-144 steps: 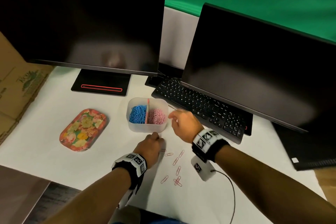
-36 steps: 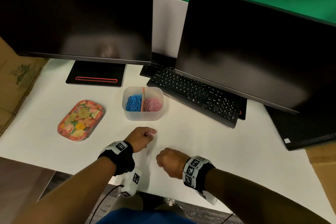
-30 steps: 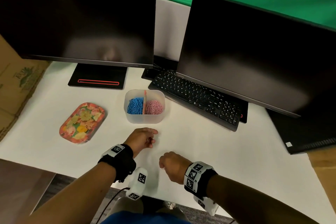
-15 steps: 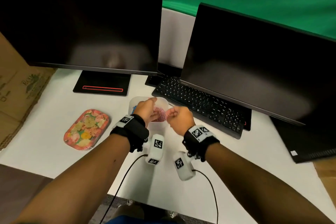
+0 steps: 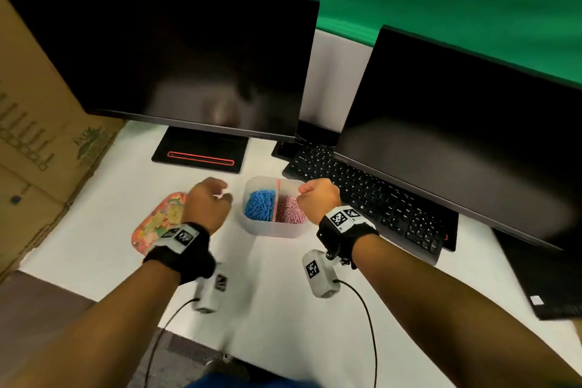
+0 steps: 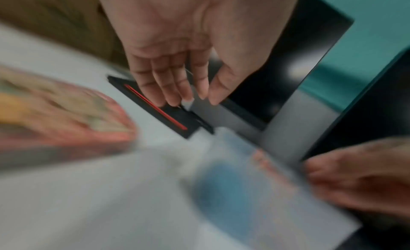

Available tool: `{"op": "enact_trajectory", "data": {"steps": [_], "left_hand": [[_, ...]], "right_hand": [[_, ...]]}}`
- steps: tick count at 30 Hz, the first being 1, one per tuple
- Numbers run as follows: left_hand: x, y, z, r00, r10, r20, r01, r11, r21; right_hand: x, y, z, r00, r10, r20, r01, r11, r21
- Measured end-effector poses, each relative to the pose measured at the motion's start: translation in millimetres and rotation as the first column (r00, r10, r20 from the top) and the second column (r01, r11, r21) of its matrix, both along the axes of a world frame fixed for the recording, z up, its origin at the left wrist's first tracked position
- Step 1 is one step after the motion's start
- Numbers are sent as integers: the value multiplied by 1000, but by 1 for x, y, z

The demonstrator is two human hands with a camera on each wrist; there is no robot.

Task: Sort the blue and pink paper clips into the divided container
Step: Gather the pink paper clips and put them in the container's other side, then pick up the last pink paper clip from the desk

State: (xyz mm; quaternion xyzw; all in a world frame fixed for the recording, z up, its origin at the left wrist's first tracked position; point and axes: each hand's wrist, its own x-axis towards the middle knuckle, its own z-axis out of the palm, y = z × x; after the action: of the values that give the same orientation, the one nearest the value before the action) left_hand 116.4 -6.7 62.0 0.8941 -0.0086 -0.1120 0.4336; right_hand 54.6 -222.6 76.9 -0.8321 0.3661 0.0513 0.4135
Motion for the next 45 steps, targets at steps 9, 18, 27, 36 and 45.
{"op": "enact_trajectory", "data": {"steps": [9,18,27,36,45], "left_hand": [[13,101,-54,948,47,-314,188,712,677],[38,77,-9,986,-100,-132,147,898,414],[41,-23,39,700,-712,-57,663,618,423],[36,-53,33,527,-827,-198,762,356,542],[27,-62,26,508,-836,-208,761,322,564]], "right_hand": [[-24,-4,-16,993,33,109,-24,996,-86],[-30,-17,-16,987,-81,136,70,994,84],[-23,-15,-10,971,-191,141,128,920,370],[-29,-9,-24,972,-197,125,149,937,316],[-33,-9,-28,968,-239,77,215,949,232]]}}
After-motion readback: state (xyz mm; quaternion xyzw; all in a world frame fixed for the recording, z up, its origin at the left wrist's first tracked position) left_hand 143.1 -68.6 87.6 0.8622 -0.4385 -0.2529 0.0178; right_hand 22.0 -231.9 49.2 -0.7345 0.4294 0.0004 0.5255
